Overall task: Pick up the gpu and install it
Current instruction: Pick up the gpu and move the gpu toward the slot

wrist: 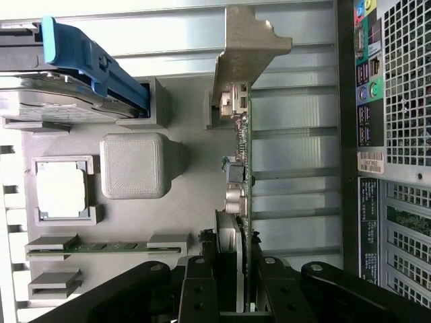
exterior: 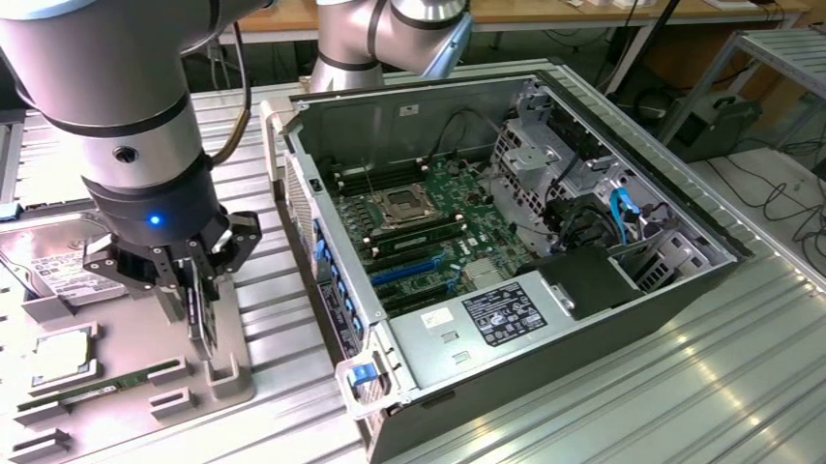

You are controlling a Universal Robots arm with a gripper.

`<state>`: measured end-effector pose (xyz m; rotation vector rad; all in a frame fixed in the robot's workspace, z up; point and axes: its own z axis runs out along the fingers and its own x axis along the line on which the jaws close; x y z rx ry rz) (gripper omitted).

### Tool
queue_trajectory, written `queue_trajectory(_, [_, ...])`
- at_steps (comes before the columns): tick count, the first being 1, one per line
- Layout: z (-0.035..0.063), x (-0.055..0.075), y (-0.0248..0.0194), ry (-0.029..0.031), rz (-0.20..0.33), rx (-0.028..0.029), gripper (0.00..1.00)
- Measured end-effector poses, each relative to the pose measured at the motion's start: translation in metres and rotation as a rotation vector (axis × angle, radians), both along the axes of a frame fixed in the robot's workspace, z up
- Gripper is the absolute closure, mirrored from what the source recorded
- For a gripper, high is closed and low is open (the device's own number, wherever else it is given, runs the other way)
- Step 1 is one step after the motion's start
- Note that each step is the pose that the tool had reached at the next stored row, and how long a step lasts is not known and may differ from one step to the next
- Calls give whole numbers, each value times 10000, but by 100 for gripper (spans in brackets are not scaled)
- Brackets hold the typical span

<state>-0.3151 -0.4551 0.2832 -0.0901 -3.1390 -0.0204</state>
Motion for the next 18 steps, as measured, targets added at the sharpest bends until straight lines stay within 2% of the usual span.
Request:
queue_trajectory(11, [61,0,0,-1,0,-75,72])
queue_trajectory(18, [129,1,0,-1,0,-92,72])
